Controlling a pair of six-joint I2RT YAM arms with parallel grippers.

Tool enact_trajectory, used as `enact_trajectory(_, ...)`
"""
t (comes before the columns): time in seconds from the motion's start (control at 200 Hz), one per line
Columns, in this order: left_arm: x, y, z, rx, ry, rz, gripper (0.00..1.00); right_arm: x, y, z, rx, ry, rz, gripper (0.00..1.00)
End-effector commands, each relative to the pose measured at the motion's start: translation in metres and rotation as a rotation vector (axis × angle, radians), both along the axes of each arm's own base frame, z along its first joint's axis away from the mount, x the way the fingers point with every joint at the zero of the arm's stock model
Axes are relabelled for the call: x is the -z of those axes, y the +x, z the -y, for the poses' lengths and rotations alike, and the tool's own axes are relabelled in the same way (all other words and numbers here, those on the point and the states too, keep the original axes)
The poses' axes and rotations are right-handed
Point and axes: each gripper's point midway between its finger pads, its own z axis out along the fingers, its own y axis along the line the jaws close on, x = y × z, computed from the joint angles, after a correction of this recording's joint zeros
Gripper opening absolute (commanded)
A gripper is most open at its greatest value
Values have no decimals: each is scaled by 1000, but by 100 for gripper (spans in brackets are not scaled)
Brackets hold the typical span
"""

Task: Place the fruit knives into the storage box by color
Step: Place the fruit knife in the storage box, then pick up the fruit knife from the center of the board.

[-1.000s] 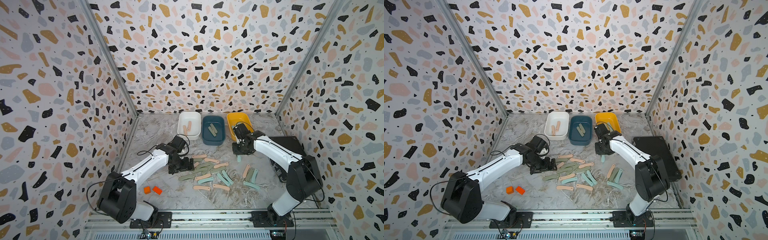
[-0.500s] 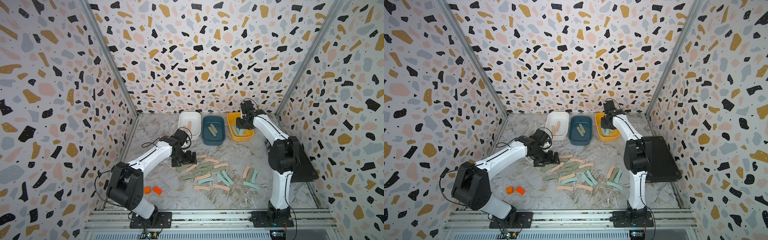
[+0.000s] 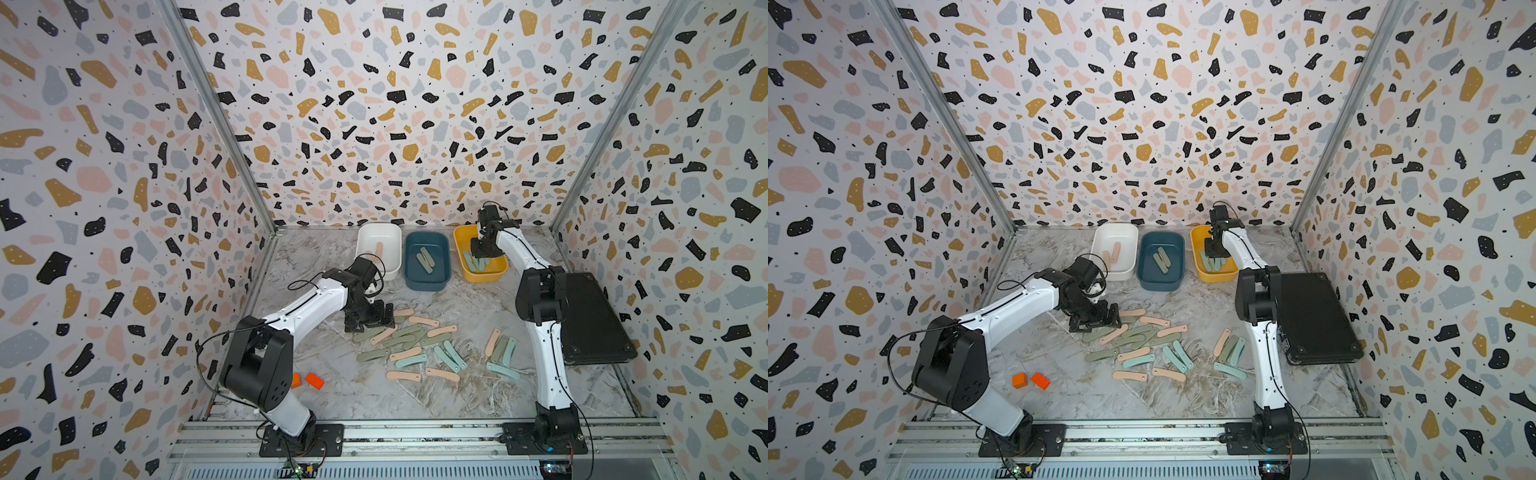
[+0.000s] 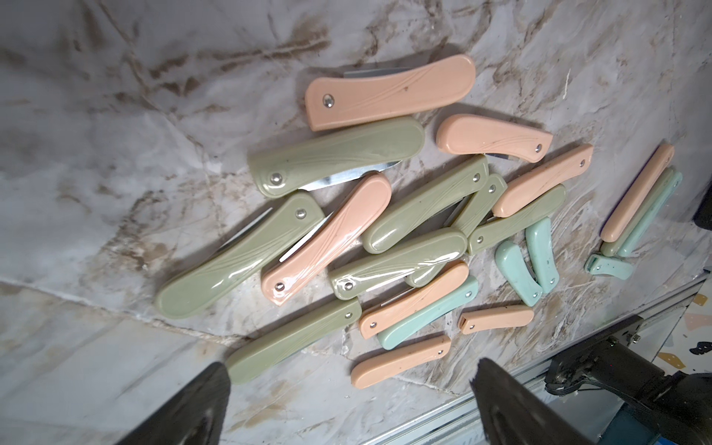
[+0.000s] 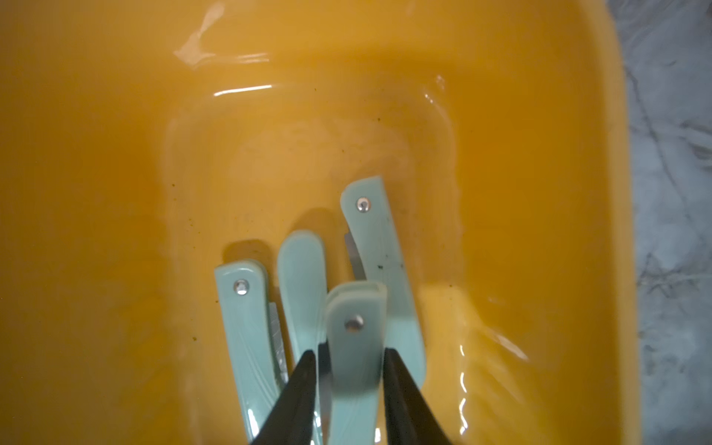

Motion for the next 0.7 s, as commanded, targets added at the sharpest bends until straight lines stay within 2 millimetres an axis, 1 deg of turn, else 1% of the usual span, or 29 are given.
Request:
enact_trajectory(0.0,-5,2,2,-1,-17,2,99,-59,2,-3,-21,30,80,41)
enact_trajectory(0.095,-8,0,2,-12,-25,6,99,-86,-6,-7,-24,63,102,46)
enact_trajectory(0.18,-12,-4,1,-18,-34,12,99,-108,-21,-10,-22,108,112,48)
enact_trajectory(0.255,-14,-10,1,-26,-45,7,99,-121,-42,-15,-17,156,109,48)
enact_trajectory(0.335,-16,-20,0,-23,-51,2,99,-125,-73,-23,-12,188,93,48)
enact_trajectory(0.345,-17,-21,0,-23,-50,2,99,-121,-78,-24,-11,189,83,48)
enact_trajectory(0.355,-16,-23,0,-23,-47,-1,99,-123,-83,-25,-11,193,85,48)
enact_trajectory(0.39,-18,-28,-1,-22,-48,3,99,-119,-101,-30,-18,197,64,48)
enact_trajectory(0.446,-17,-38,0,-18,-53,-3,99,-106,-134,-38,-29,202,17,48)
enact_trajectory(0.456,-17,-40,0,-18,-54,-6,99,-106,-139,-40,-32,204,14,48)
enact_trajectory(0.536,-13,-54,1,-8,-62,-20,99,-80,-193,-52,-75,193,-67,47)
enact_trajectory(0.606,-6,-65,0,-2,-59,-40,99,-60,-239,-63,-127,169,-122,47)
enact_trajectory(0.656,0,-72,0,0,-54,-52,99,-46,-268,-69,-159,147,-156,46)
enact_trajectory(0.696,3,-76,0,1,-52,-58,99,-37,-289,-78,-199,153,-174,46)
